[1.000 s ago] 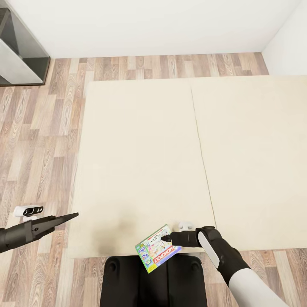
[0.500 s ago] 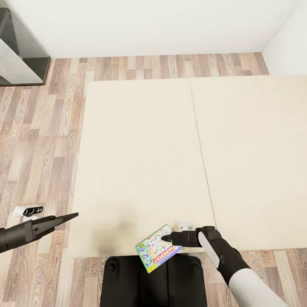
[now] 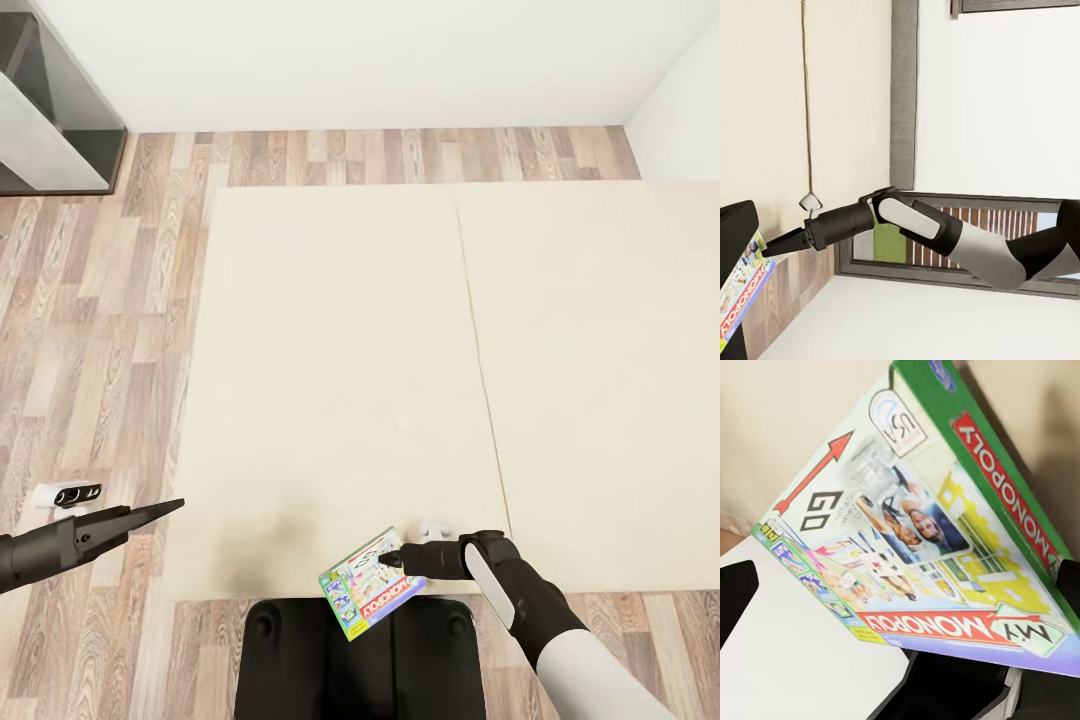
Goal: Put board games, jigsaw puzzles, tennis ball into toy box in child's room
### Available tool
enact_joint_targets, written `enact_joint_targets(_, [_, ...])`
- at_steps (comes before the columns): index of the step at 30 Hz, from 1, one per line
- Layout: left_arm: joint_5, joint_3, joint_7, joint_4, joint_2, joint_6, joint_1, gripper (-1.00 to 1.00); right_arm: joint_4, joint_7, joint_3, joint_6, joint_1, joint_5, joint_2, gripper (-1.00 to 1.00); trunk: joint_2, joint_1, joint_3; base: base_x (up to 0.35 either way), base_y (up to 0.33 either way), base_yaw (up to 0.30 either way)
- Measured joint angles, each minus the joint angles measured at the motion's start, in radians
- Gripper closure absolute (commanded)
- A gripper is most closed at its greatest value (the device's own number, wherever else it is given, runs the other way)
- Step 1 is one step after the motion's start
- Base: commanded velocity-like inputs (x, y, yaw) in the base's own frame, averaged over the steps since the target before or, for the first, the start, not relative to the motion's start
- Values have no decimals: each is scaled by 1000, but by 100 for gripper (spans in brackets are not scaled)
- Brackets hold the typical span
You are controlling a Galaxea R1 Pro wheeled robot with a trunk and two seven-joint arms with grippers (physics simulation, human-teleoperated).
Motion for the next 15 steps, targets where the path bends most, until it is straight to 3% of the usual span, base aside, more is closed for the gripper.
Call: enact_joint_targets(15, [0, 1, 0, 0, 0, 0, 0, -100, 0, 0, 0, 0, 0, -1, 0, -100, 0, 0, 0, 0, 26, 1])
